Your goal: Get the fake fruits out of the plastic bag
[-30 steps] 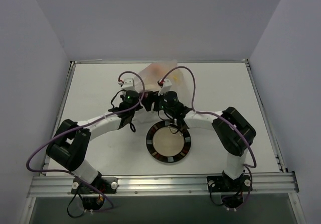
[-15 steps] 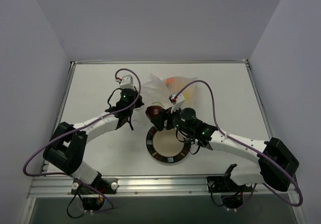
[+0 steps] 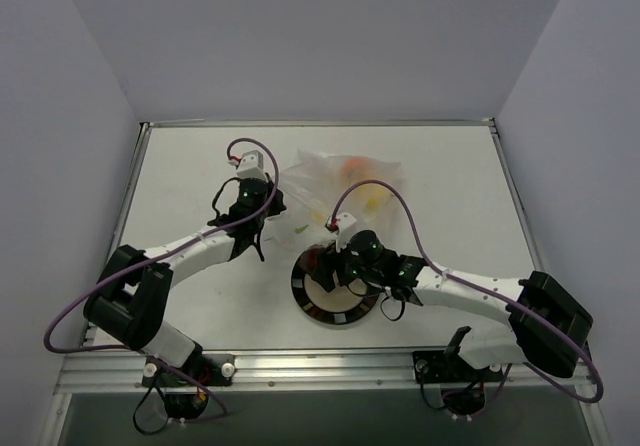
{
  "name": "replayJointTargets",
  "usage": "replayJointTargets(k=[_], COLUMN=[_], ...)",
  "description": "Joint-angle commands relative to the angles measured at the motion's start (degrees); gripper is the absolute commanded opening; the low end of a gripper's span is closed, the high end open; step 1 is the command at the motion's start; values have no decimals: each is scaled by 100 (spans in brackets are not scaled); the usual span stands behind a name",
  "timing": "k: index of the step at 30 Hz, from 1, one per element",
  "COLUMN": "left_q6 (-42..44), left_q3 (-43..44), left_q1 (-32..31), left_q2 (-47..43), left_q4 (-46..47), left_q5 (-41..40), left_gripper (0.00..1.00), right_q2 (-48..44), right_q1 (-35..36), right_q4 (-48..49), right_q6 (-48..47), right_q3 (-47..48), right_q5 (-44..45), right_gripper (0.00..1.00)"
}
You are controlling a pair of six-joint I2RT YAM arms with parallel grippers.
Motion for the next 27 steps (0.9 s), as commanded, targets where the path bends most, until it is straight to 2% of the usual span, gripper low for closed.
replayJointTargets(k=[1,2,5,6,9,13,15,18,19,20,21,22,23,24,25,26,27], left_q6=[-4,31,32,32,23,75,128,190,199,216,216,199,164,155,163,190,207], left_q3=[169,178,178,169,108,-155,-296,-656,-753,-928,-1008,-1087,-1166,-1289,-1325,-1351,-1378], left_q1=[113,113,113,113,104,104,95,-36,-71,-115,-176,-194,-221,-299,-352,-414,-458], left_q2=[-85,-85,-85,-85,-137,-461,-647,-1095,-1313,-1429,-1525,-1727,-1824,-1973,-2027,-2071,-2115], left_q4=[195,195,239,291,335,336,336,327,336,327,301,292,300,327,327,362,379], left_q5=[-204,-212,-204,-204,-160,-282,-344,-581,-634,-756,-792,-819,-836,-880,-924,-959,-1055], left_gripper=[2,2,2,2,2,2,2,2,2,2,2,2,2,2,2,2,2], right_q2=[228,246,247,212,-130,-736,-825,-607,-493,-361,-160,373,700,1434,1807,2124,2710], right_q1=[77,86,121,121,112,42,-19,-755,-1054,-1657,-1942,-2188,-2556,-2621,-2630,-2517,-2437], right_q4=[-411,-455,-499,-517,-631,-806,-824,-588,-378,163,447,711,1062,1091,987,542,251], right_q6=[-89,-36,183,227,316,254,114,-44,-97,-150,-176,-168,-168,-168,-255,-343,-483], right_q3=[236,227,175,148,165,305,376,657,788,859,973,1148,1776,2244,2797,3968,4563], right_q5=[94,199,576,960,1577,1886,2106,2117,1524,1170,853,432,-720,-1263,-1607,-1933,-2023], right_gripper=[58,59,78,85,97,100,98,85,82,74,69,64,63,62,59,59,60])
